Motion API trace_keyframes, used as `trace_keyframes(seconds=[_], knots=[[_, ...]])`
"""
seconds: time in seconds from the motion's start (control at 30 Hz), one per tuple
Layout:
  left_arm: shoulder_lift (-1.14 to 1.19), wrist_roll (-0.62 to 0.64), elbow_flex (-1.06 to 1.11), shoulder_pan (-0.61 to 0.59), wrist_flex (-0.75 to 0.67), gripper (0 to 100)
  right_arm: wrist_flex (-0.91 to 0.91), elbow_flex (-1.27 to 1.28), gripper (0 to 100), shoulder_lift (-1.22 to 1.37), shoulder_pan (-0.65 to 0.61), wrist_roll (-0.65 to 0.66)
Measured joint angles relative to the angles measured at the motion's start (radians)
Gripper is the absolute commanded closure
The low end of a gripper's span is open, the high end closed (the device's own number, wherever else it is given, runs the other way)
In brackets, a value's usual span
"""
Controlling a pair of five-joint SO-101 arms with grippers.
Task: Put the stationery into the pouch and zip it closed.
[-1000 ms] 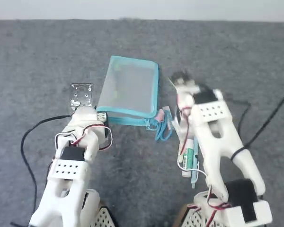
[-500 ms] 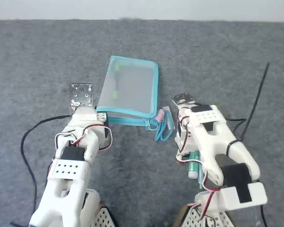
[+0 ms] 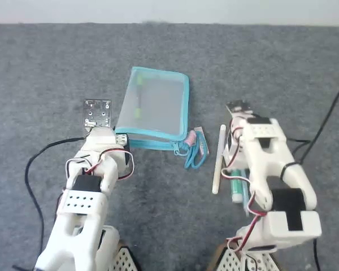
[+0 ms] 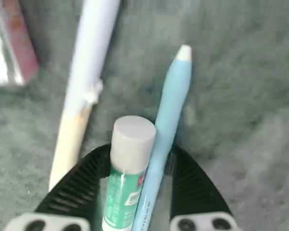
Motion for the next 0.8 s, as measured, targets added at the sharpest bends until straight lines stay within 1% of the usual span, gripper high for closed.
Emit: trace_keyframes(seconds=[0.1,0.27,0.37,0.43,0.47,0.6,0.7,0.8], knots=[[0.0,0.0,0.0,0.0,0.0,99,0.052,-0.129,98.7,0.04,-0.003,0.0],[0.0,0.0,0.0,0.0,0.0,99,0.137,-0.44,97.6,0.183,-0.003,0.0],[0.0,0.0,0.0,0.0,0.0,99,0.176,-0.583,90.2,0.293,0.0,0.0],[0.0,0.0,0.0,0.0,0.0,99,0.196,-0.628,86.1,0.364,0.0,0.017],[0.0,0.0,0.0,0.0,0.0,99,0.201,-0.638,85.8,0.385,0.0,0.028],[0.0,0.0,0.0,0.0,0.0,99,0.23,-0.66,88.6,0.399,0.011,0.046],[0.0,0.0,0.0,0.0,0.0,99,0.269,-0.663,89.0,0.353,0.057,0.049],[0.0,0.0,0.0,0.0,0.0,99,0.287,-0.647,89.0,0.236,0.129,0.049]])
